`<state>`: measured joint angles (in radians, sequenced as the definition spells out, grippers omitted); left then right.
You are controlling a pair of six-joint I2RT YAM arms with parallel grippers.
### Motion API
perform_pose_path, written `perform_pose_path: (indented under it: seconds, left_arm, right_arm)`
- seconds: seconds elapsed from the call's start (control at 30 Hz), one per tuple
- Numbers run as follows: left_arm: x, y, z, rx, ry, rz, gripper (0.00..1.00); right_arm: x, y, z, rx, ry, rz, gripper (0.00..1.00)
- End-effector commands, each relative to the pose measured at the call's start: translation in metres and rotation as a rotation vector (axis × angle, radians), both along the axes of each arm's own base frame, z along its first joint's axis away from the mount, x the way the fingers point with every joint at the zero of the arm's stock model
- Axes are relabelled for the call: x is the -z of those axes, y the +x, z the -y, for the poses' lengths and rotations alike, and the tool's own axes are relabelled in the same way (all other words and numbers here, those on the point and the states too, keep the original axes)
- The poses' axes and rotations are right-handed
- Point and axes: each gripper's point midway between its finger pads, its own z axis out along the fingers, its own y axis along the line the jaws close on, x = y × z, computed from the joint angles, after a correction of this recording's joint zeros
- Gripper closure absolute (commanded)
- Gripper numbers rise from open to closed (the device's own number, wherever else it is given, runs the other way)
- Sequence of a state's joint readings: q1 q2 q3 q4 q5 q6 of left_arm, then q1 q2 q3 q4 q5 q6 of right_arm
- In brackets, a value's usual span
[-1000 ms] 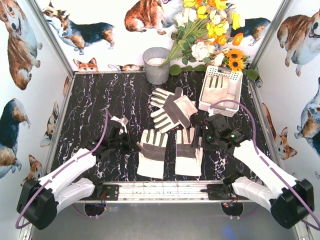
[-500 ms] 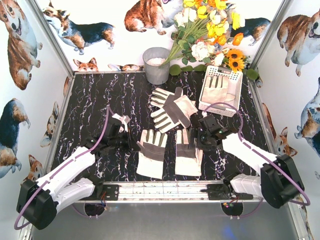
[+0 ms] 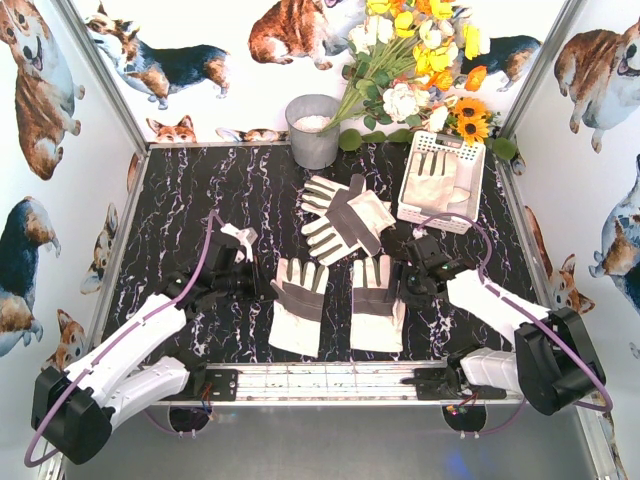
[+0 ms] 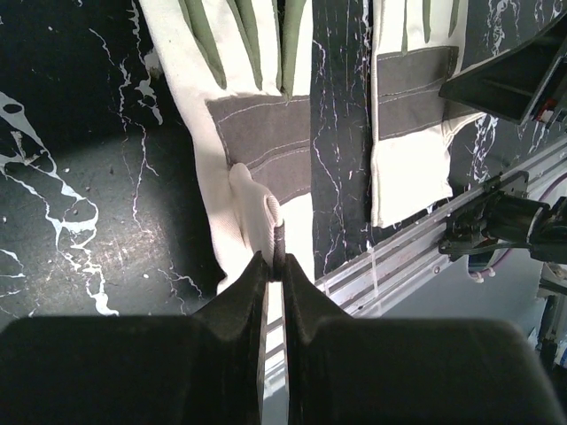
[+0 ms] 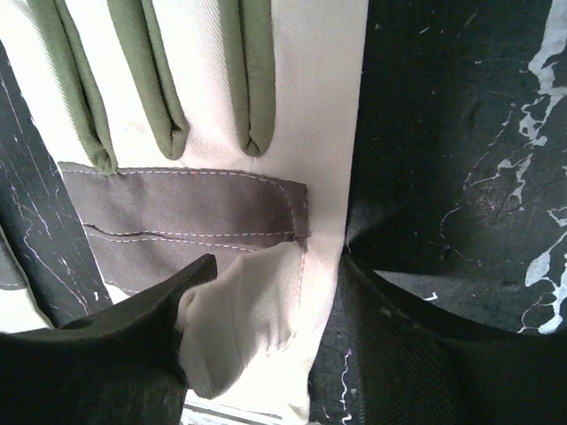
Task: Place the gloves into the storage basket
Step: Pick up the glove from the center of the board, then pair the glove with the glove.
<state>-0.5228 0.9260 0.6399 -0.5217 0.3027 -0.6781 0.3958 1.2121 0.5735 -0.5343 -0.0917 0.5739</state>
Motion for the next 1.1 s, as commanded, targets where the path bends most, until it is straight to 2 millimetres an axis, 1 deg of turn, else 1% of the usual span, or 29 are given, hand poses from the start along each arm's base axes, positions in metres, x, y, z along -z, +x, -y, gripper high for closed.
perform_pose_path:
  seconds: [0.0, 0.03, 0.1, 0.2, 0.27, 0.3, 0.33, 0.37, 0.5, 0.63, 0.8, 0.87, 0.93, 0.97, 1.07]
  left_arm:
    - [-0.015, 0.003, 0.002, 0.018, 0.001, 0.044, 1.0]
    - [-0.016, 0.003, 0.001, 0.018, 0.004, 0.043, 1.0]
    - [-0.018, 0.003, 0.001, 0.019, 0.006, 0.045, 1.0]
    - [-0.024, 0.003, 0.002, 0.024, 0.002, 0.054, 1.0]
    - [-0.035, 0.002, 0.006, 0.055, -0.022, 0.069, 1.0]
    - [-0.035, -0.001, 0.005, 0.067, -0.017, 0.065, 1.0]
    - [-0.048, 0.002, 0.007, 0.08, -0.021, 0.096, 1.0]
    - [-0.053, 0.001, 0.005, 0.099, -0.008, 0.109, 1.0]
    - [-0.06, -0.005, -0.001, 0.148, 0.046, 0.103, 1.0]
    - [-0.062, -0.008, 0.0, 0.17, 0.049, 0.088, 1.0]
    - [-0.06, -0.007, 0.004, 0.167, 0.03, 0.075, 1.0]
    - [-0.058, -0.008, 0.007, 0.17, 0.014, 0.068, 1.0]
    - [-0.056, -0.009, 0.009, 0.176, 0.0, 0.059, 1.0]
    - [-0.054, -0.01, 0.01, 0.177, -0.002, 0.055, 1.0]
    - [-0.052, -0.012, 0.01, 0.183, 0.001, 0.043, 1.0]
  right_arm:
    - [0.004, -0.001, -0.004, 0.005, 0.039, 0.008, 0.45]
    - [0.003, -0.001, -0.006, -0.002, 0.049, 0.006, 0.5]
    - [0.002, -0.004, -0.009, -0.016, 0.066, -0.002, 0.61]
    - [0.001, -0.009, -0.013, -0.064, 0.09, -0.001, 0.75]
    - [0.001, -0.012, -0.015, -0.094, 0.11, 0.011, 0.84]
    - [0.0, -0.014, -0.017, -0.115, 0.119, 0.018, 0.87]
    - [0.0, -0.016, -0.018, -0.135, 0.127, 0.024, 0.89]
    - [-0.001, -0.017, -0.02, -0.154, 0.134, 0.031, 0.9]
    - [-0.004, -0.019, -0.028, -0.222, 0.148, 0.049, 0.93]
    - [-0.006, -0.015, -0.041, -0.211, 0.184, 0.056, 0.93]
    - [-0.006, -0.012, -0.07, -0.234, 0.202, 0.064, 0.93]
    - [-0.002, -0.009, -0.08, -0.199, 0.204, 0.049, 0.93]
    - [0.0, -0.007, -0.095, -0.187, 0.235, 0.046, 0.93]
    - [0.0, -0.006, -0.103, -0.188, 0.245, 0.052, 0.92]
    - [-0.001, -0.001, -0.118, -0.175, 0.244, 0.058, 0.94]
